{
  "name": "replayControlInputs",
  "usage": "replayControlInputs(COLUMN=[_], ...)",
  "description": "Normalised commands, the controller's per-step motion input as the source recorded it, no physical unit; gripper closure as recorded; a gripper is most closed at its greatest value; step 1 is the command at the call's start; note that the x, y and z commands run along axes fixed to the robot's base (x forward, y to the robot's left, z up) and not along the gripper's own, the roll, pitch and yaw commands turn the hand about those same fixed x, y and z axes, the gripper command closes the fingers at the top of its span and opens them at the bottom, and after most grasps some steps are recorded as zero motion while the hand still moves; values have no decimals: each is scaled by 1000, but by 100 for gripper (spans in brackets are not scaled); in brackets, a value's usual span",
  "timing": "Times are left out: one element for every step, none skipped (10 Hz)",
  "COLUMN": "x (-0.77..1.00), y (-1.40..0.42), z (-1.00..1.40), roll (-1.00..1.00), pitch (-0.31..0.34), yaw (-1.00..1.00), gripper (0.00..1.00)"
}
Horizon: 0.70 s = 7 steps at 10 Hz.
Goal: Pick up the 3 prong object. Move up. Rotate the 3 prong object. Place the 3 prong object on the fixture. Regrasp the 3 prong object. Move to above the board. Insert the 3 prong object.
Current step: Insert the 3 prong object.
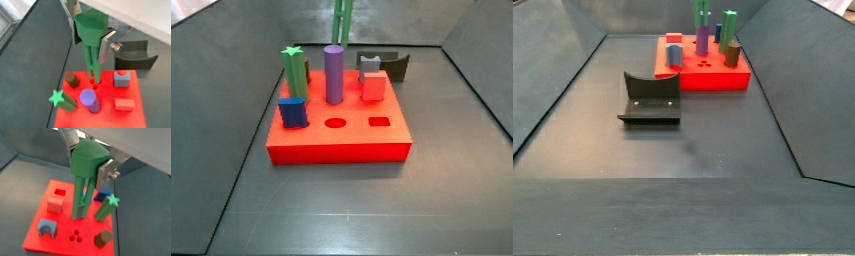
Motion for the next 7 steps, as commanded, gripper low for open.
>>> replayControlInputs(x=[-134,0,0,-9,-89,-323,-263], y=[409,191,71,111,74,66,0], z=[-354,-446,-480,-529,-514,-397,-197], roll=[-277,-166,-94,0,0,0,9], pitch=[-153,-156,-133,-91,-116,-129,-30], yaw=[-306,-594,-791,-854,-897,-737,-240], gripper=[100,100,100,100,100,100,100])
